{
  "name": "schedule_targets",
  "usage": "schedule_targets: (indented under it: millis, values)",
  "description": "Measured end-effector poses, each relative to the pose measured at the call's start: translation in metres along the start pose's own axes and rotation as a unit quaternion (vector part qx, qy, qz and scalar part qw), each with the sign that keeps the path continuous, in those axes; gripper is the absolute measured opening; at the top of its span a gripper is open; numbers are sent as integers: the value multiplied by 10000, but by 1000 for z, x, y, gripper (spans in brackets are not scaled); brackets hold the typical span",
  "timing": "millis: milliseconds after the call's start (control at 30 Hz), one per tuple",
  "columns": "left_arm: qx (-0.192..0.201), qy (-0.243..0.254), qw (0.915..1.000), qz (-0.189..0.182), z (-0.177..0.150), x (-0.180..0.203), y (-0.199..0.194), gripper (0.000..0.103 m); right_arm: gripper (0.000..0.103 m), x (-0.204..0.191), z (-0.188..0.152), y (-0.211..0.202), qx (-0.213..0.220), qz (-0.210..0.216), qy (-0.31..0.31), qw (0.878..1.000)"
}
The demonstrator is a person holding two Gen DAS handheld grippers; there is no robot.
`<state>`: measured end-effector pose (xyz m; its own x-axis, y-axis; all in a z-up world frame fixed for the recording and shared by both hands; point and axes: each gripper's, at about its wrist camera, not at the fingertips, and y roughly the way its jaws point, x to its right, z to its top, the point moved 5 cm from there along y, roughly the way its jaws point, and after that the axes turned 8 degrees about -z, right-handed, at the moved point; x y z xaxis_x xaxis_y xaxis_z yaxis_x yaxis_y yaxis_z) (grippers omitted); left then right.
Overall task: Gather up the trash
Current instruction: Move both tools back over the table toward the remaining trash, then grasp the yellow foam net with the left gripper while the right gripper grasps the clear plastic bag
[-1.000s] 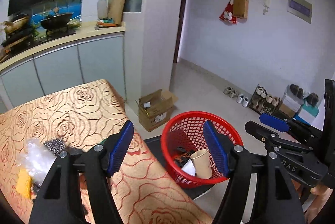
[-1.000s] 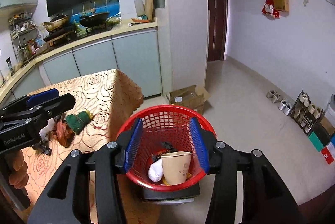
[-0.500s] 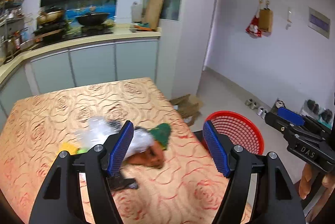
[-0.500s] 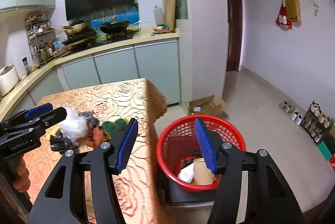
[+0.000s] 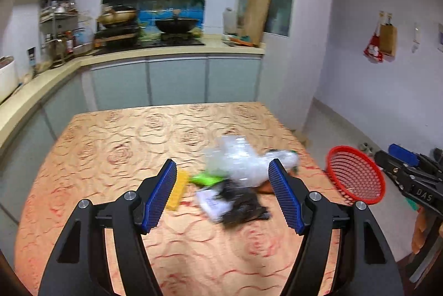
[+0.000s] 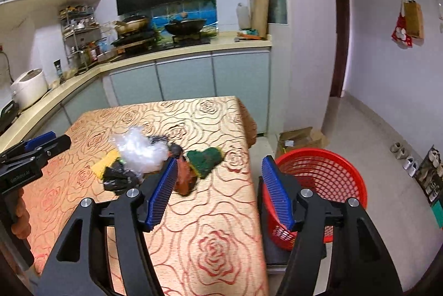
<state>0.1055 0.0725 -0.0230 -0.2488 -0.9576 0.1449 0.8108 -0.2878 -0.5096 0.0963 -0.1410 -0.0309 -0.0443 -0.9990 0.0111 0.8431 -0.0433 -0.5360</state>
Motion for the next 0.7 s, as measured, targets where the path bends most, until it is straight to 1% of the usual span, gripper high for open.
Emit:
schedule_targets:
  millis: [167, 300, 433, 533, 700]
  values:
    - [-13, -212, 9990, 393, -10, -45, -8, 70, 63, -21, 3, 1, 11, 101, -148, 9998]
    - [-263, -335, 9971, 636, -26, -75, -3, 70, 64, -37, 3, 5, -17, 180, -300, 9994]
    - [-605, -296, 9958, 619, -41, -87, 14, 70, 64, -49, 3, 12, -91, 253, -406, 9988]
    - [-934, -181, 9940, 535, -52, -88, 37, 70, 64, -57, 4, 17, -134, 293, -468, 9984]
    - [-1240, -189, 9915, 342, -55, -94, 72, 70, 64, -69, 8, 25, -164, 304, -604, 9976]
